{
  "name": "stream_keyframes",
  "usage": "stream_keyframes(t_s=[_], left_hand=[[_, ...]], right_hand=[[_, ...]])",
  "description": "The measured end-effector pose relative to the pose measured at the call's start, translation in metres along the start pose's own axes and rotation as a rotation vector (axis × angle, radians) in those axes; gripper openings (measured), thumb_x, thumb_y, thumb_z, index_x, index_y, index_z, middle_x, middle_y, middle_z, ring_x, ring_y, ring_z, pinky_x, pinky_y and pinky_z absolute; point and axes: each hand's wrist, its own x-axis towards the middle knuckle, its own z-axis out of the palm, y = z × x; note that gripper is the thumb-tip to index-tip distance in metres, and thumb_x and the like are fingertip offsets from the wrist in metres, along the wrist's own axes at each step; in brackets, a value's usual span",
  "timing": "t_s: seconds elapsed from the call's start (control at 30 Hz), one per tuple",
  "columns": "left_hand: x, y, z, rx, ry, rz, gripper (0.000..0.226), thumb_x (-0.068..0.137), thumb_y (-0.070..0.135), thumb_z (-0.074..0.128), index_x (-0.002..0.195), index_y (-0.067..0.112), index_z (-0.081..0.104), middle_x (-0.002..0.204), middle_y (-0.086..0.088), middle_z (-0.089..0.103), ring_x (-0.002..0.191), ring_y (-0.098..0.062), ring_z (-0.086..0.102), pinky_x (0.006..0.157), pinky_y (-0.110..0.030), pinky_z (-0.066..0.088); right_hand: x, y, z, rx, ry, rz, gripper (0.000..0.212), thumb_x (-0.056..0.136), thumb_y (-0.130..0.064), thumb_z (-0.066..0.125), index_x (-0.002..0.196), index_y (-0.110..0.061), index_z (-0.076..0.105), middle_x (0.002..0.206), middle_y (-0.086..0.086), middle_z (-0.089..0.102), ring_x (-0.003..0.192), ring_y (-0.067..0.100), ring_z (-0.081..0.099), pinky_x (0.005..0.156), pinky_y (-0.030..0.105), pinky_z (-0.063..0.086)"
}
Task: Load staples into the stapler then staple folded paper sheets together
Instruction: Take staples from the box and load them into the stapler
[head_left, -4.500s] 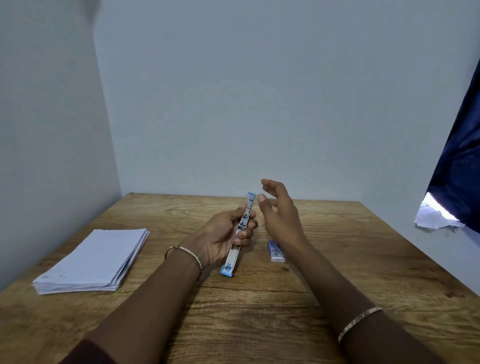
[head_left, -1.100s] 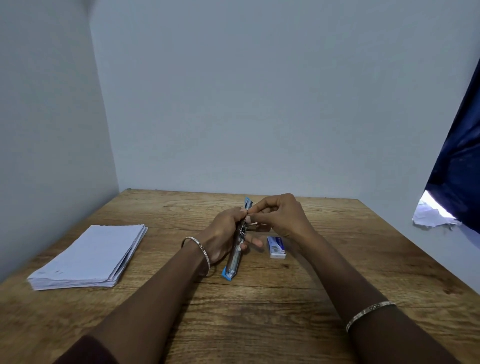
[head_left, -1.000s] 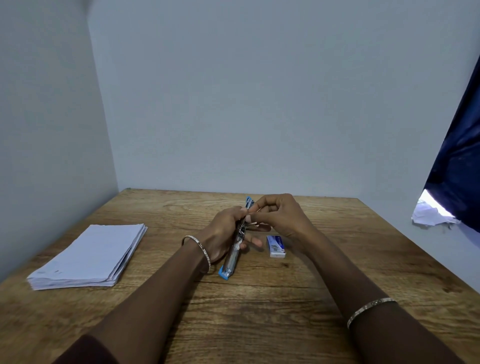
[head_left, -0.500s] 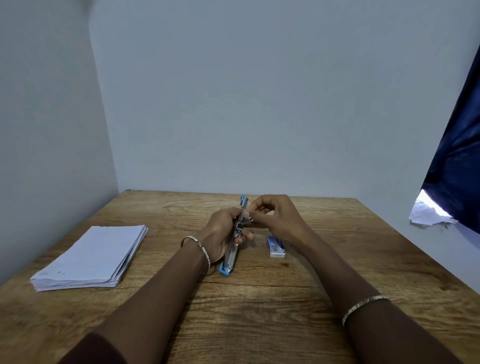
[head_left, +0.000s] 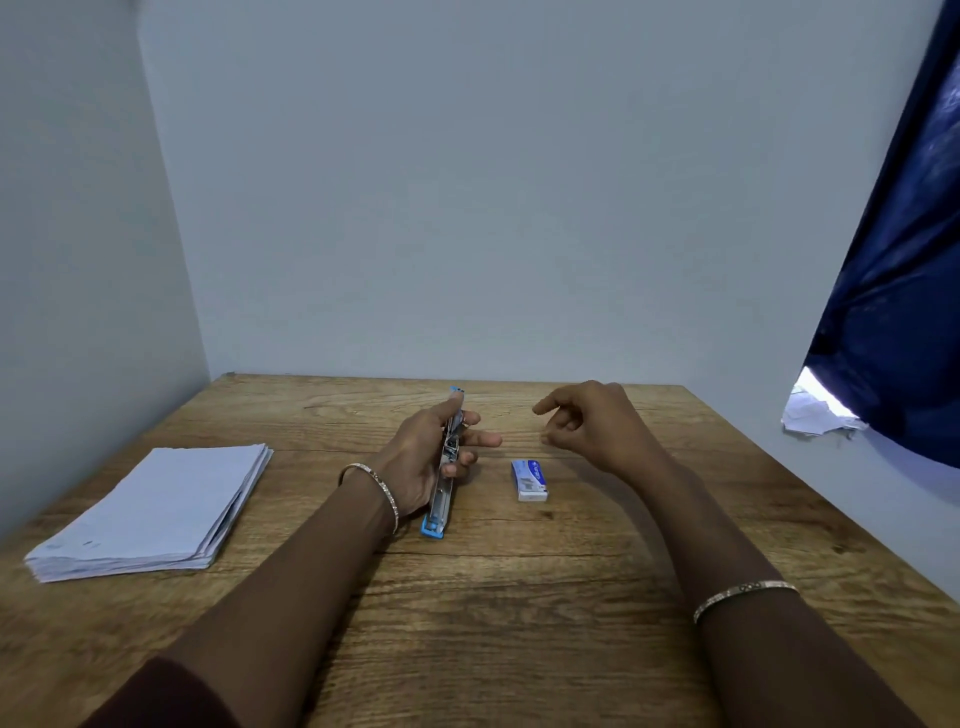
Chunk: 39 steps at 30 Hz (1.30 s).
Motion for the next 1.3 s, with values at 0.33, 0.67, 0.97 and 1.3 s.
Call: stream_keyframes(t_s=[0.33, 0.67, 0.97, 1.3], left_hand=[[0.001, -0.003, 0.002, -0.022, 0.000, 0.004, 0.014, 0.098, -0.002, 0.041, 0.095, 0.007, 0.050, 0.059, -0.011, 0.071, 0.029, -0.009, 0.040, 0.028, -0.011, 0.026], [0.004, -0.005, -0.001, -0.071, -0.009, -0.002, 0.018, 0.097, -0.006, 0.037, 0.096, 0.007, 0.050, 0.054, -0.008, 0.061, 0.030, -0.009, 0.041, 0.028, -0.012, 0.026], [0.004, -0.007, -0.001, 0.001, -0.047, 0.020, 0.007, 0.095, 0.000, 0.054, 0.097, 0.007, 0.056, 0.052, -0.001, 0.055, 0.032, -0.005, 0.039, 0.028, -0.014, 0.024], [0.003, -0.008, 0.000, -0.137, -0.117, 0.006, 0.010, 0.099, 0.004, 0.054, 0.098, 0.012, 0.061, 0.062, -0.001, 0.056, 0.030, -0.002, 0.035, 0.027, -0.013, 0.024]], right_hand=[[-0.006, 0.006, 0.003, -0.073, -0.074, 0.089, 0.017, 0.072, -0.001, 0.086, 0.086, -0.011, 0.083, 0.085, 0.008, 0.080, 0.081, 0.013, 0.069, 0.078, 0.022, 0.050], [-0.008, -0.008, -0.015, 0.129, -0.134, 0.040, 0.030, 0.074, -0.028, 0.089, 0.103, -0.022, 0.081, 0.095, -0.009, 0.075, 0.086, 0.006, 0.064, 0.075, 0.023, 0.045], [-0.010, -0.008, -0.005, -0.023, -0.458, 0.022, 0.064, 0.067, -0.030, 0.094, 0.127, -0.027, 0.071, 0.120, -0.005, 0.068, 0.116, 0.013, 0.058, 0.086, 0.028, 0.043], [-0.004, -0.016, 0.008, 0.392, -0.101, -0.048, 0.061, 0.070, -0.010, 0.090, 0.126, -0.018, 0.066, 0.122, -0.005, 0.072, 0.095, 0.008, 0.067, 0.070, 0.011, 0.048]])
